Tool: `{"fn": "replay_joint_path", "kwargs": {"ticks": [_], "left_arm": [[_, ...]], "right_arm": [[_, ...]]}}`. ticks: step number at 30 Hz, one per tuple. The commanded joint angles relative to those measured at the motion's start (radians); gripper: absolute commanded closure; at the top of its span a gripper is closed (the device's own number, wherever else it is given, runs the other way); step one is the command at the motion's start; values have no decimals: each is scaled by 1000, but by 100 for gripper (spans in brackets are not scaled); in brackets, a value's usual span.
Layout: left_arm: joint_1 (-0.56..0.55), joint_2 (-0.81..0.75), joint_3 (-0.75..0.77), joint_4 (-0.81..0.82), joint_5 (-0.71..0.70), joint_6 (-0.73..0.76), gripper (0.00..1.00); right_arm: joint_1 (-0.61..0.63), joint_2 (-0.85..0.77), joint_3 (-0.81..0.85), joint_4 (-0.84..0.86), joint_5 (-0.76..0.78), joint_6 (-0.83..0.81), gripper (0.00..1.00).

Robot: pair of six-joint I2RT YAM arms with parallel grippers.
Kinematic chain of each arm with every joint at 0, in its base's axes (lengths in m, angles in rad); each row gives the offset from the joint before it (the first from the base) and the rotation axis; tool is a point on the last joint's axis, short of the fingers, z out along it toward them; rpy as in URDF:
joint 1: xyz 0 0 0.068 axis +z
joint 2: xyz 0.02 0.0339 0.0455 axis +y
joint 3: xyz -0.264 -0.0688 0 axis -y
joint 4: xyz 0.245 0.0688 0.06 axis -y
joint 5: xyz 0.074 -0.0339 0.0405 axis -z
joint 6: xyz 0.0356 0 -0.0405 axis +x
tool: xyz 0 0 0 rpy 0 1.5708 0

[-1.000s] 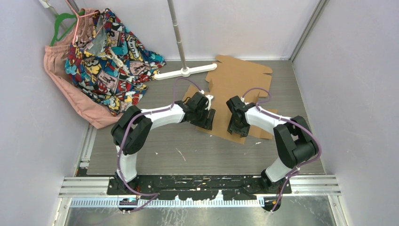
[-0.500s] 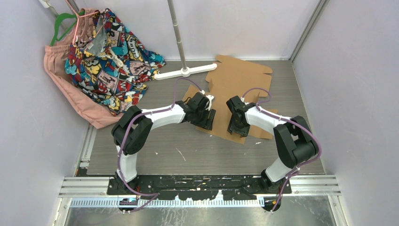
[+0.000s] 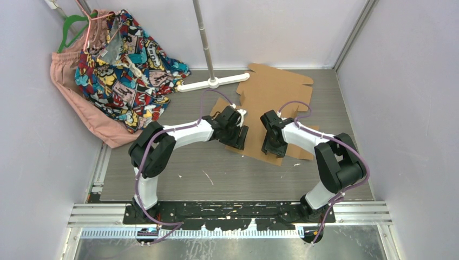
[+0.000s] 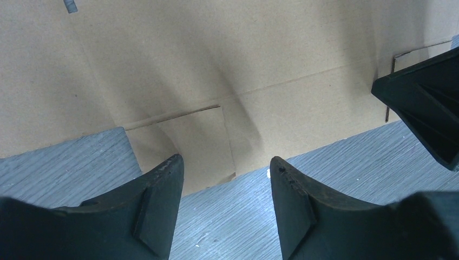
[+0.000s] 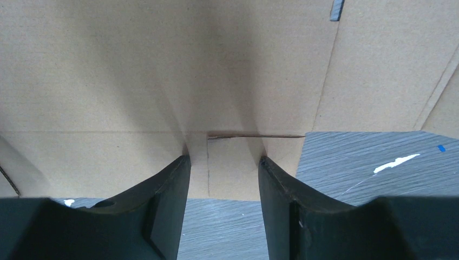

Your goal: Fold the paper box

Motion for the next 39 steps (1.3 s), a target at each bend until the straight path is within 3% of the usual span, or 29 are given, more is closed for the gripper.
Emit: {"fn": "replay_joint_path", "kwargs": {"ticks": [1,14,20,22,23,24,26,39], "left_arm": [[-2,35,17,-58,-24,38,38],[94,-11,279,-236,44,118,35],[155,-43,304,-274,47,132,33],[182,-75,281,-266,44,133,30],[198,-87,271,-262,42,130,28],[224,-95,266,-260,42,125,27],[265,-103,267,-256,55,117,25],[392,85,488,-340,9,146,22]], "right_arm": [[45,67,-21,235,-210,38,47],[8,-112,239,-31,-158,-66,45],[-121,-144,291,-67,-235,-124,42],[-182,-168,269,-42,-286,-148,35],[-213,-182,257,-28,-307,-156,27],[-239,-193,249,-11,-318,-165,13],[-281,-200,252,-5,-314,-177,11],[-557,58,429,51,-324,-133,11]]}}
